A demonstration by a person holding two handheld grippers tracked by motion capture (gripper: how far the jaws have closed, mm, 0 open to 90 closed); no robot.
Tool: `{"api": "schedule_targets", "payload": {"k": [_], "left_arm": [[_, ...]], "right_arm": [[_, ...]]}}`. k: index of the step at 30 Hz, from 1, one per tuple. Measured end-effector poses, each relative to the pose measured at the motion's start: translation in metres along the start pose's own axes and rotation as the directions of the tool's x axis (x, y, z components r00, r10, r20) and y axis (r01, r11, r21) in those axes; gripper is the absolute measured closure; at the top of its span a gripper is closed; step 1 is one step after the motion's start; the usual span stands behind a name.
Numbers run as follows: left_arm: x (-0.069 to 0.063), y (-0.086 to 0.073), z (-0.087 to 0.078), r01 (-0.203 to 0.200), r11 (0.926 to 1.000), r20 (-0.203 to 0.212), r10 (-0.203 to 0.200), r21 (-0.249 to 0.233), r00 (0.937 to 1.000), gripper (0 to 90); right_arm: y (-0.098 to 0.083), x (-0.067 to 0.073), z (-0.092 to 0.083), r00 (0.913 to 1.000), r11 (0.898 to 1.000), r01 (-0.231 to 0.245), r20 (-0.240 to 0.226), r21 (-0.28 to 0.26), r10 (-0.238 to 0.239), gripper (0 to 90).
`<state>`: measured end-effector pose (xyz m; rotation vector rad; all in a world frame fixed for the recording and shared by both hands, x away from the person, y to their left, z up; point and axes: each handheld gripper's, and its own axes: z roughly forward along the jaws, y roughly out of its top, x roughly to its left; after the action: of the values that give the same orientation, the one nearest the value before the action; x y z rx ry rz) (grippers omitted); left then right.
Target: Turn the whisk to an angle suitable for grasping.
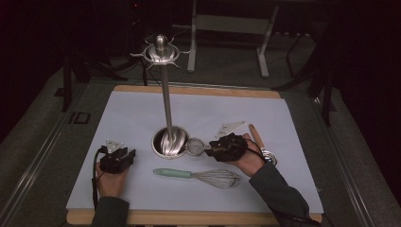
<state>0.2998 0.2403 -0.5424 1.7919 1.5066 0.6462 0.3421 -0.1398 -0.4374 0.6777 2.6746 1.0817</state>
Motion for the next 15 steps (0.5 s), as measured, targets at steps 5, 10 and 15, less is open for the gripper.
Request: {"api": "schedule_targets", "payload": {"k": [5, 10, 15], "left_arm": [[0.000, 0.000, 0.000, 0.000, 1.0000, 0.000, 0.000, 0.000, 1.0000, 62.7], [0.000, 0.000, 0.000, 0.002, 1.0000, -0.001, -0.002, 0.001, 1.0000, 62.5], [0.000, 0.000, 0.000, -0.002, 1.0000, 0.000, 0.002, 0.003, 1.0000, 62.5]], "right_arm": [[0.006, 0.009, 0.009, 0.9994, 0.999, 0.029, -0.021, 0.021, -0.028, 59.2], [0.010, 0.016, 0.016, 0.9983, 0.998, 0.045, -0.040, 0.036, -0.043, 59.3], [0.014, 0.026, 0.026, 0.9948, 0.994, 0.081, -0.068, 0.070, -0.076, 59.3]]}}
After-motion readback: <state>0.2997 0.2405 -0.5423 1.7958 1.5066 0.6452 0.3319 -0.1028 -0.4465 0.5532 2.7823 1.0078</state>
